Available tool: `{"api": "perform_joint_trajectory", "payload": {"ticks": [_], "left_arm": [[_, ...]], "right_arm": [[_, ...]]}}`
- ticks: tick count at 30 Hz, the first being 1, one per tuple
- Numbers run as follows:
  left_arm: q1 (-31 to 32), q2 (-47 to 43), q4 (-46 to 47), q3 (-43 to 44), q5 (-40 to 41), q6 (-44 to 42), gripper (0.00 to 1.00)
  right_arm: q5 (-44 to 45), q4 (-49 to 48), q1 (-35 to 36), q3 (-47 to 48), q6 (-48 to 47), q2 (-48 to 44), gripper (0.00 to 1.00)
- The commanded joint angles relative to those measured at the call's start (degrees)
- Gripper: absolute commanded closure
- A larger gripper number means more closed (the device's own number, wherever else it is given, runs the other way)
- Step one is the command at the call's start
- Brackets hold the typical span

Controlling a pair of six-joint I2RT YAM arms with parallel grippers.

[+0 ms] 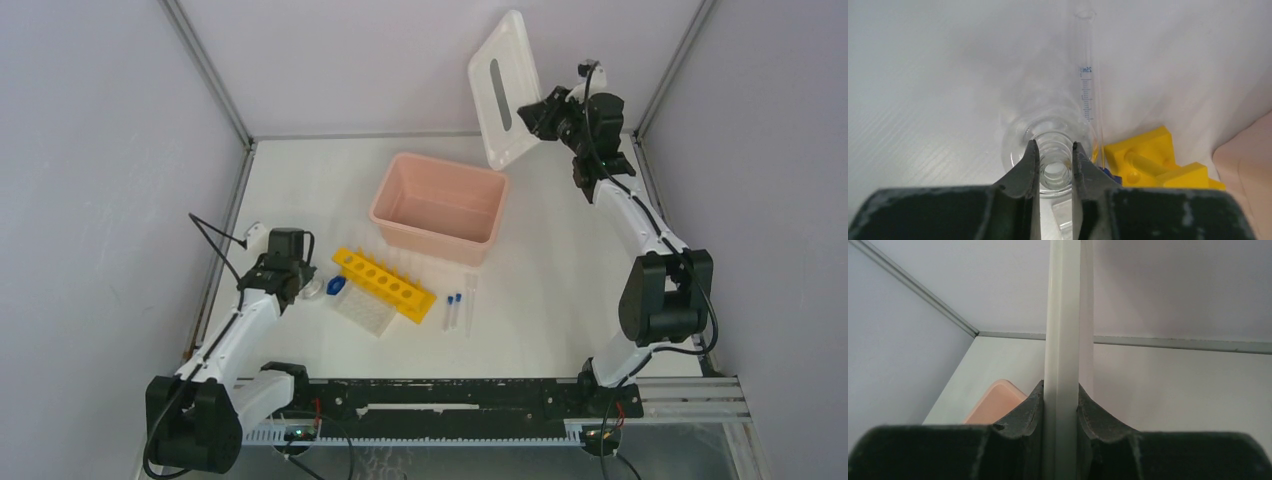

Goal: Organize the chemistry lab equipment

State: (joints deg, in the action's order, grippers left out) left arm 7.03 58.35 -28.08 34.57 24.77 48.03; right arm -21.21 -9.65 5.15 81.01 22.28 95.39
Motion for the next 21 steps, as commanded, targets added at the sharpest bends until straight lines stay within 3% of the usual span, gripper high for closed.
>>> {"api": "perform_joint_trajectory", "payload": {"ticks": [1,21], "left_arm": [[-0.4,0.5,1.0,2.1,-2.2,-0.9,0.98],[-0.4,-4.9,-0.5,3.4,0.5,-0.9,1.00]], "right_arm": [[1.1,-5.7,-1.1,-1.4,-0.9,-4.3,1.00],[0.7,-8.0,-0.7,-4.9,0.5,-6.3,1.00]]}}
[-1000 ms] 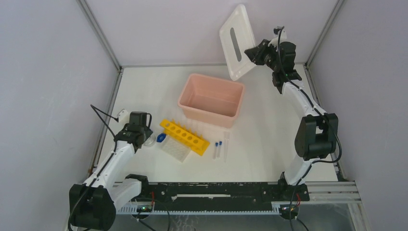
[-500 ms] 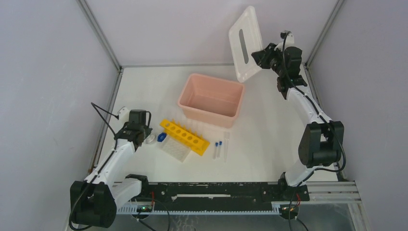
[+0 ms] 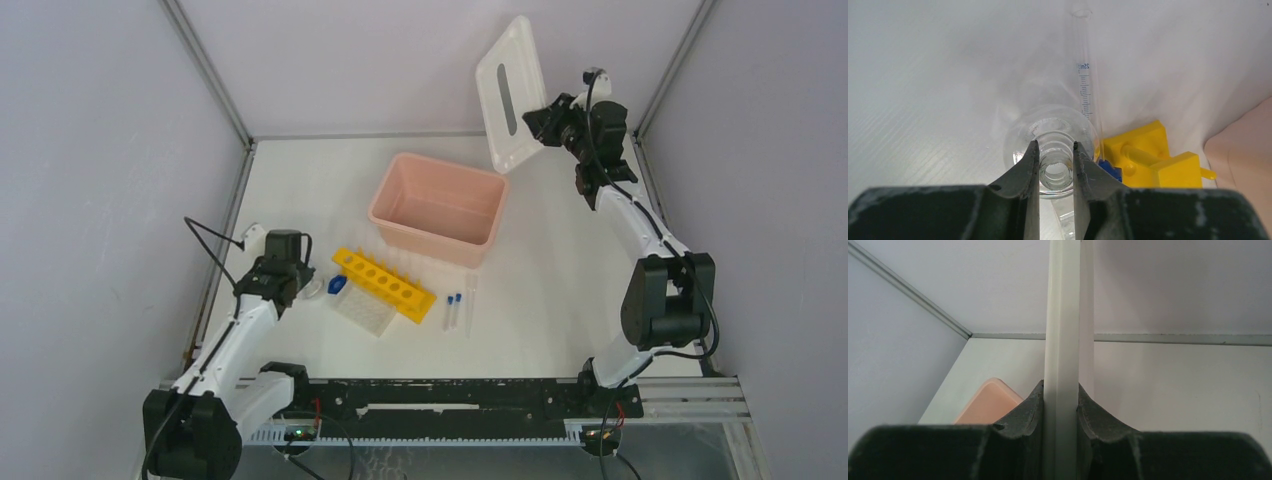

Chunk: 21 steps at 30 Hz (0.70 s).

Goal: Organize the chemistry lab equipment

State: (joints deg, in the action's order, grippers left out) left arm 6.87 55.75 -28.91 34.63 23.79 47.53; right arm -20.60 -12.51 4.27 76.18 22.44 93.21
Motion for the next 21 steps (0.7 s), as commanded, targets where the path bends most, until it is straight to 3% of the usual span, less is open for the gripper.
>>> {"api": "perform_joint_trajectory", "payload": {"ticks": [1,21], "left_arm": [[-0.3,-2.5,0.2,3.5,1.6,-0.4,1.00],[-0.2,-9.4,-6.3,14.5,5.5,-2.0,1.00]], "right_arm": [[0.1,-5.1,0.2,-0.2,0.4,-4.3,1.00],[0.1,-6.0,-2.4,-3.5,2.6,-8.5,1.00]]}}
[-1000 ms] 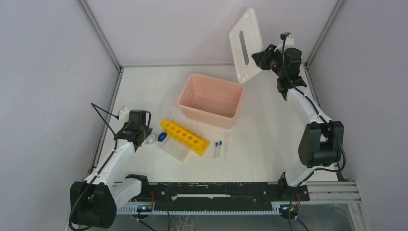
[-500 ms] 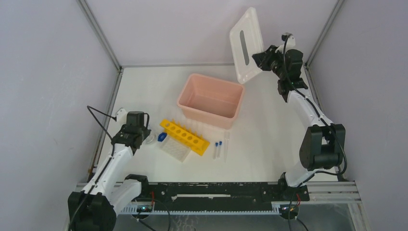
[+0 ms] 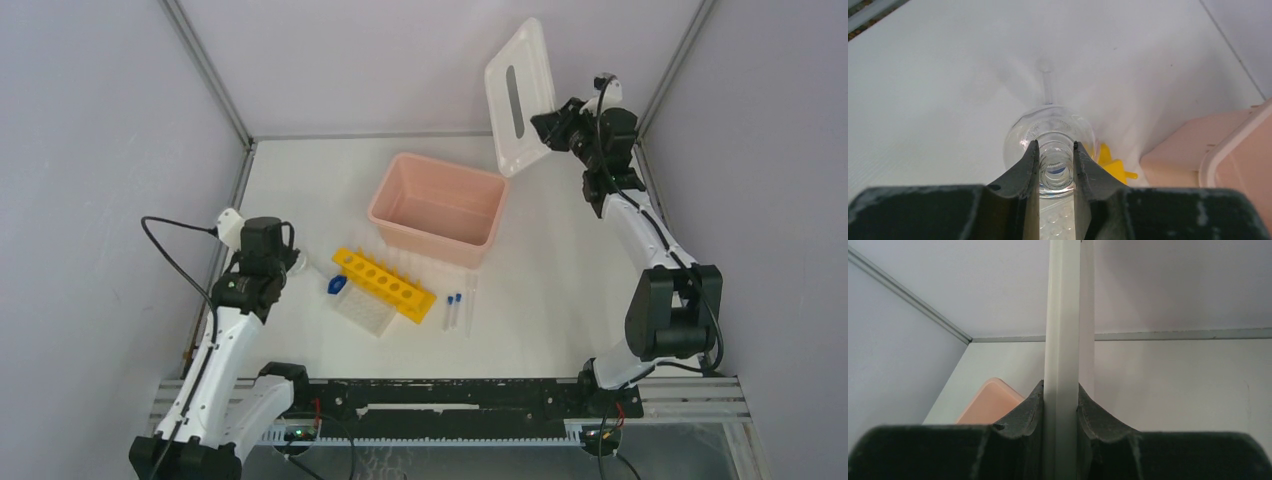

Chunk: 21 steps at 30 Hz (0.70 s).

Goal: Organize the chemistry lab equipment

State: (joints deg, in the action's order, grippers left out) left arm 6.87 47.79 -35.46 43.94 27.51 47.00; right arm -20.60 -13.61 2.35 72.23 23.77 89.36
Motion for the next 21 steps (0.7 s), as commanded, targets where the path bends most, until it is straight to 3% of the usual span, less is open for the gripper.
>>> {"api": "perform_joint_trajectory", "payload": {"ticks": [1,7,21], "left_arm": [[-0.2,-1.3,0.2,6.0,1.5,-1.5,1.00],[1.9,0.6,0.1,11.0,0.4,-2.3,1.00],[13.5,11.5,2.3,26.3,2.2,-3.3,1.00]], "right_arm": [[0.1,-4.8,-0.5,0.4,1.3,-4.9,1.00],[0.4,-4.2,-1.4,-0.4,1.5,-6.4,1.00],[1.9,-4.1,-4.6,-4.5,2.9,-10.5,1.00]]}}
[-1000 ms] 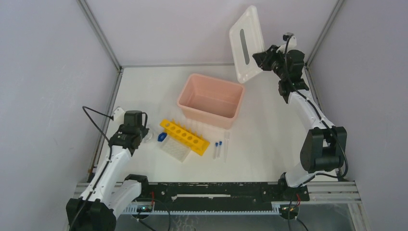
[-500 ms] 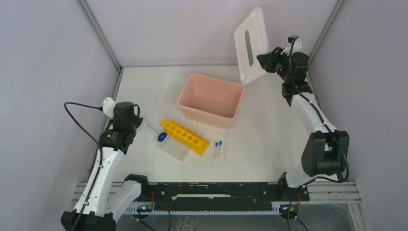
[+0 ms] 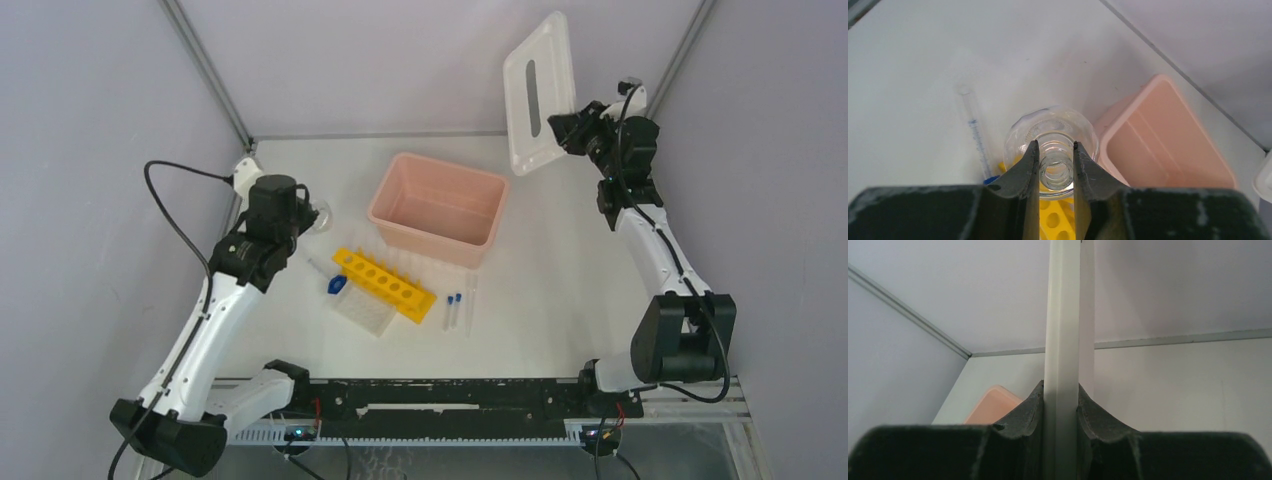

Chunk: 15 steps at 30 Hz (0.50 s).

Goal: Organize the chemistry lab equipment

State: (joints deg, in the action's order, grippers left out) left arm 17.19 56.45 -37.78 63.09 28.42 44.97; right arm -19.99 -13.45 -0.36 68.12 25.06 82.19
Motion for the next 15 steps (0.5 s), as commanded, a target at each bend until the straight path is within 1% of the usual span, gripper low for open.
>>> {"api": "perform_joint_trajectory", "payload": {"ticks": [1,7,15], "left_arm": [[4.1,4.1,4.9,8.5,1.4,-1.4,1.00],[8.7,11.7,6.6,16.1,1.1,-3.0,1.00],[12.4,22.1,10.8,23.6,-1.9,-5.0,1.00]], "right_arm": [[1.4,-4.1,-2.3,-0.7,1.7,-3.7,1.00],[2.6,-5.4,-4.6,-3.7,2.9,-6.3,1.00],[6.7,-9.3,-7.8,-11.5,5.5,-12.4,1.00]]}}
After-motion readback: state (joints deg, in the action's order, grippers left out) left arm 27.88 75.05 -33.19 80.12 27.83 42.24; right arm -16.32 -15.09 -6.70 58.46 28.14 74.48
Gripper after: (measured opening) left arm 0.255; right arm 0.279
